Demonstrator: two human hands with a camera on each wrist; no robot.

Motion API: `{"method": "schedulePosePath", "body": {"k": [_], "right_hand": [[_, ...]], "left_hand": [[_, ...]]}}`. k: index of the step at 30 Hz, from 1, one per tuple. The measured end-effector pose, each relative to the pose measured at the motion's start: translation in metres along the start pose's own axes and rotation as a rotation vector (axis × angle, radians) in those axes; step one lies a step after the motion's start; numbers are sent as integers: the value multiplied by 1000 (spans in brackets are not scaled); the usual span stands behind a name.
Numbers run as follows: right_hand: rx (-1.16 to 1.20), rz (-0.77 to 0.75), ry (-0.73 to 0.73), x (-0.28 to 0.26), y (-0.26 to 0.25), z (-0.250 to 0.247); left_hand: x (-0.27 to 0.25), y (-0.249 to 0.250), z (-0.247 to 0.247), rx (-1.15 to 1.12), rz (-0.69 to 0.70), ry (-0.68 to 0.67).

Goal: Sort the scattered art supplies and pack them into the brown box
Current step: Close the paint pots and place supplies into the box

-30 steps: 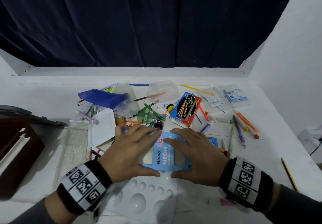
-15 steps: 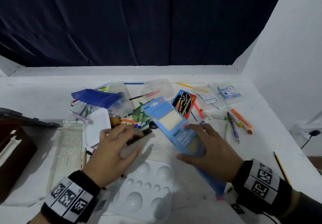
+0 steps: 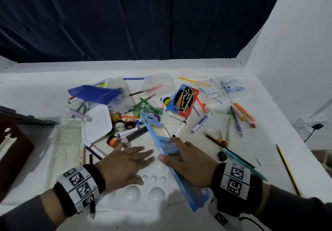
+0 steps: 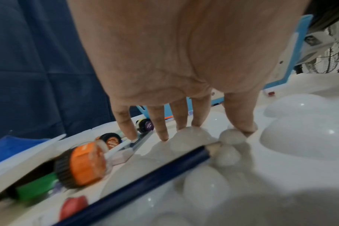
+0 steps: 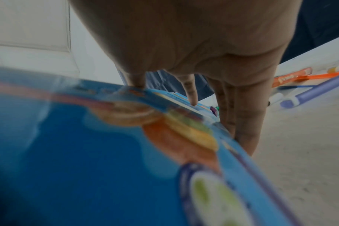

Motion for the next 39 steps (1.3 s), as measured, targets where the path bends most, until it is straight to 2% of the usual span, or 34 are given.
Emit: {"method": "schedulePosePath", "body": {"k": [2,3,7,9,11,13,16,17,20,22,24,27,32,35,39], "right_hand": [[-97,-24,-49,4,-3,7],[-146,-42,-68,5,-3,9],[-351,-107,-80,7,-6,8],[-375,-124,-79,9,-6,9],[-418,-157,-113,12,-6,10],[-501,-204,-168,16,-7,10],[-431,-168,-177,22,0,13],[-378,-125,-161,22,2,13],[-281,-38,-11,18,9,5],[-235,-46,99,10,15,-8],[-245,-129,145,-5,27,-26],[-322,-192,104,-31,56,-46],[-446,-143,-79,-70,97,-42],[-504,-141,-90,-77,109,-34],[-553,-175,-44,-62,111,-30]], "left_hand": [[-6,-11,6,4,-54,-30],[-9,-18,10,11,-74,3],[-18,-44,20,-27,-147,25],[-22,-50,27,-35,-184,24],[-24,-48,22,-150,-183,87],[-23,-39,5,-359,-123,240],[-15,-18,-14,-636,-68,327],[-9,-13,-13,-630,-73,307],[8,-2,-5,-370,-172,61],[19,6,-6,-270,-172,-34],[29,12,-8,-208,-131,-43],[39,15,-8,-92,-99,-110],[53,22,-15,-79,-70,-178],[62,26,-20,-78,-61,-201],[77,30,-27,-61,-63,-222]]}}
Point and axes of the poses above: each hand's wrist, its own x-axis towards the middle knuckle, its own z-axis out of the palm, y = z × x, the point moved 3 cm from there along x, towards the middle knuckle, and after that the axes turned 1 degree about -z, right-handed, at the moved point
